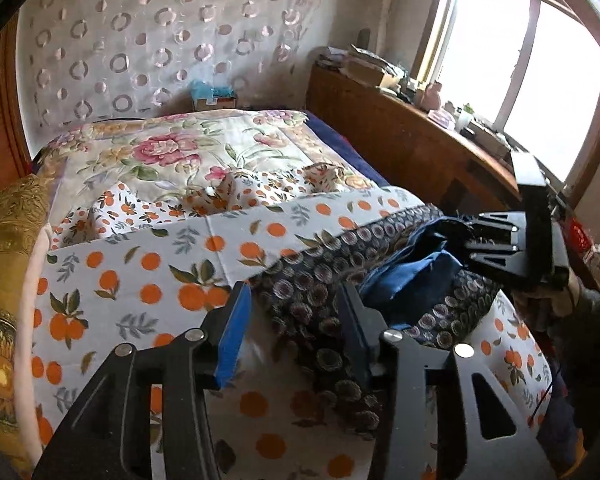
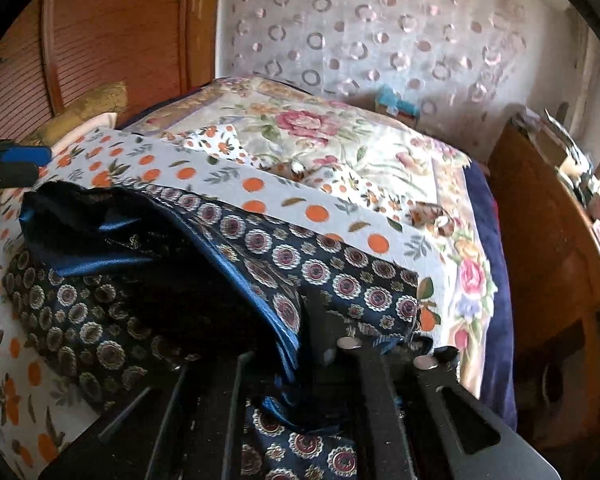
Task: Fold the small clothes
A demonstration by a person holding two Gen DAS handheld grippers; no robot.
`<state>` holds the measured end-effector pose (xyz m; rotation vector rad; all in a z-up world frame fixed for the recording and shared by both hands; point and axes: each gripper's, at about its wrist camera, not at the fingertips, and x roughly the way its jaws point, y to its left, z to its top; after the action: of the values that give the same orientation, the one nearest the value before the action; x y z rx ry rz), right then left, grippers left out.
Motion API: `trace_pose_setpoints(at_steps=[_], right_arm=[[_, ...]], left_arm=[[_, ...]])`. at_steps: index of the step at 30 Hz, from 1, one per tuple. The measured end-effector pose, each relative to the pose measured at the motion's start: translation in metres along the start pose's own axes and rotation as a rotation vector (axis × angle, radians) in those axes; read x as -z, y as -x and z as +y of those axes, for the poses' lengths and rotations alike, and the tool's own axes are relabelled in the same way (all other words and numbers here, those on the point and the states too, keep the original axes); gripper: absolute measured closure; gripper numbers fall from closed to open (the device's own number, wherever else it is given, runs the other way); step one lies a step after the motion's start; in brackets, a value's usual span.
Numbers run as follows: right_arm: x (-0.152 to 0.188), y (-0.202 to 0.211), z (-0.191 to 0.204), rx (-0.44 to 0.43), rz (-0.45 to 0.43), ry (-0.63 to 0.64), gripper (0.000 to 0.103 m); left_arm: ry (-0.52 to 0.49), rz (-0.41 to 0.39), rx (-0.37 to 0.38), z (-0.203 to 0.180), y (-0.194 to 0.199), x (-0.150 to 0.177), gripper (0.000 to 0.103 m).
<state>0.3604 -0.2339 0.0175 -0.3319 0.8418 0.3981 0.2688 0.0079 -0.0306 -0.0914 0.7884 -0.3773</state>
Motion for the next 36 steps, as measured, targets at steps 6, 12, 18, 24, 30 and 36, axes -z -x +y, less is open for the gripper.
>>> trace_pose_setpoints(at_steps=[6,12,18,24,30,36], right_arm=[[-0.006,0.018,-0.023,0.079,-0.048,-0.114,0.041],[0.000,0.032,-0.035,0.083,-0.069,-0.189,0.040],[0.022,0.039,-0.041,0.044,-0.027,-0.210,0.040],[0.035,0.033,-0.054,0.025,0.008,-0.264,0.040],[0.033,0.016,-0.064,-0.032,0.026,-0.292,0.040],[0.033,-0.001,-0.075,-0.022,0.018,-0.295,0.035]], left_arm=[[-0.007,0.049,-0.003,0.009,-0.016,-0.002,0.051],[-0.015,0.087,0.011,0.009,-0.025,0.003,0.050],[-0.040,0.142,0.011,0.005,-0.052,-0.002,0.050],[-0.018,0.196,0.016,0.010,-0.076,-0.004,0.050],[-0.030,0.201,0.013,0.007,-0.084,-0.004,0.050],[-0.041,0.197,0.008,0.005,-0.086,-0.006,0.050]])
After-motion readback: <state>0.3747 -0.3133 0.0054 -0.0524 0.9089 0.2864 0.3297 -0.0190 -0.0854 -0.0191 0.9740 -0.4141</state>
